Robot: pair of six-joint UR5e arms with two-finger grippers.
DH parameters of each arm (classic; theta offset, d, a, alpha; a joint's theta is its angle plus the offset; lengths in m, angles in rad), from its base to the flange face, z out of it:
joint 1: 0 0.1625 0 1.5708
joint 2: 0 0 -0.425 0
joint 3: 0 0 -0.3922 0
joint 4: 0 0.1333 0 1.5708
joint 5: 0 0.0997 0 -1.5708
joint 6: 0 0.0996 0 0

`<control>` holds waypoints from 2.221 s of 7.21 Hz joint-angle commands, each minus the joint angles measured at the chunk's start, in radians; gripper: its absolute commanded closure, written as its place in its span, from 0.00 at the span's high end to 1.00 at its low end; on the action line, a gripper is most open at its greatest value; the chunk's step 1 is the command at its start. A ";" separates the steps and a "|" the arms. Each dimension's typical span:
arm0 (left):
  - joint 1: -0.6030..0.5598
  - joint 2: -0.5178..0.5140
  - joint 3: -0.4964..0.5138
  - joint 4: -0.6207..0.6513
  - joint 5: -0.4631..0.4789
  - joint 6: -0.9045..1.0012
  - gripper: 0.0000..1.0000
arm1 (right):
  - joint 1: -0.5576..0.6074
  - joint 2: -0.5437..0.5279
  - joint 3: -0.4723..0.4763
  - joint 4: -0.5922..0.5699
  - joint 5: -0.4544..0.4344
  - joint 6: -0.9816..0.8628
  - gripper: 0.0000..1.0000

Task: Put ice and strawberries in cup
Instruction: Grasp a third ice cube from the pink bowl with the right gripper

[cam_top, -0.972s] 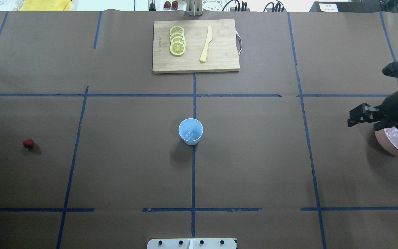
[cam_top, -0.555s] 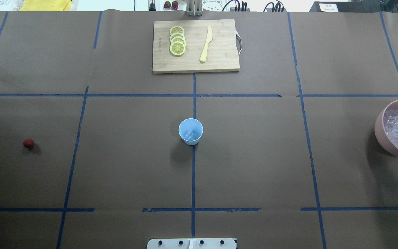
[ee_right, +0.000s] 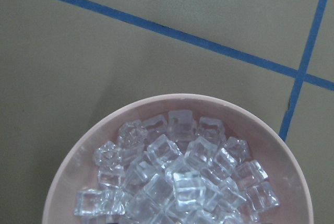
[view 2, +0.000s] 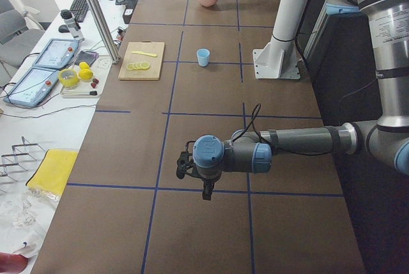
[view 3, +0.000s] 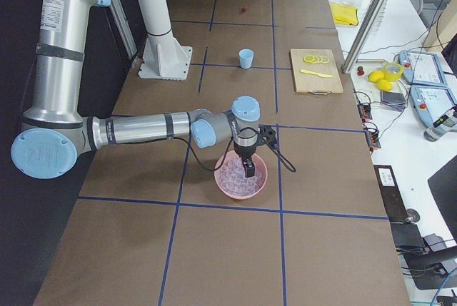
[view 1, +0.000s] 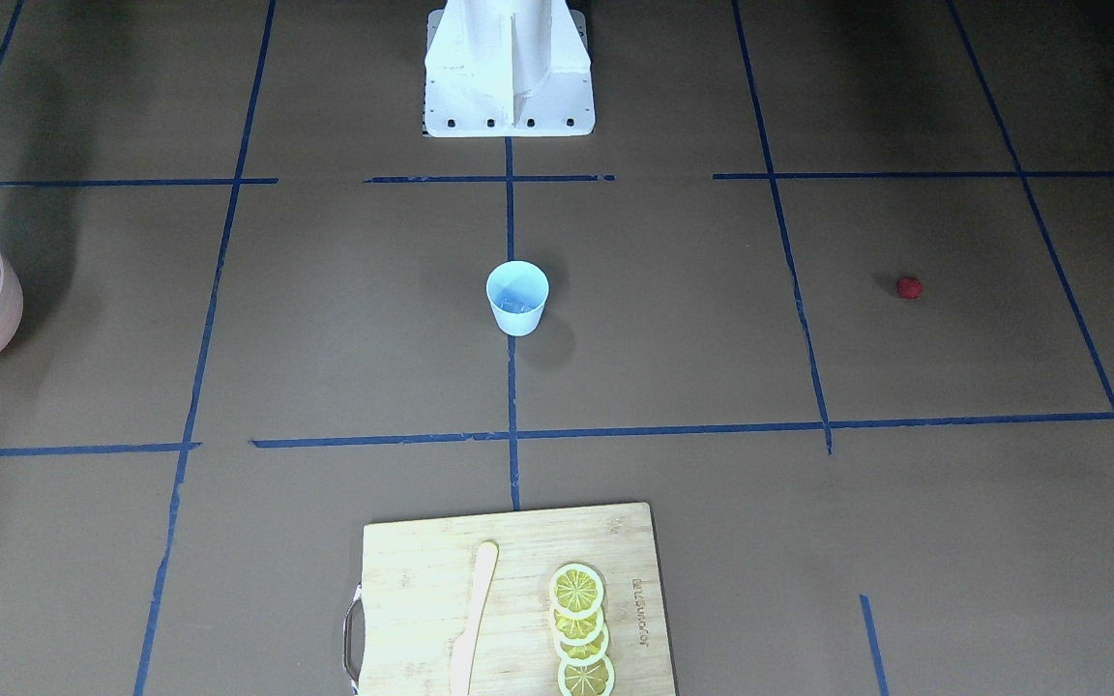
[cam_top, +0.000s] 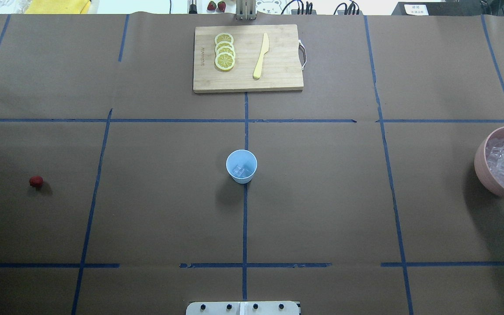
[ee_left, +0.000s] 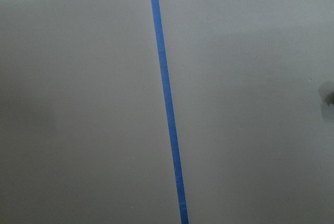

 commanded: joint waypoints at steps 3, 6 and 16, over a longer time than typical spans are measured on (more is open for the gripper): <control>-0.001 0.019 -0.020 0.000 0.001 0.001 1.00 | -0.003 0.022 -0.091 0.071 0.060 0.005 0.90; 0.000 0.020 -0.021 0.000 0.001 0.001 1.00 | -0.003 0.036 -0.122 0.072 0.060 0.004 0.82; -0.001 0.020 -0.023 0.000 0.001 0.001 1.00 | 0.002 0.031 -0.079 0.074 0.057 -0.006 0.00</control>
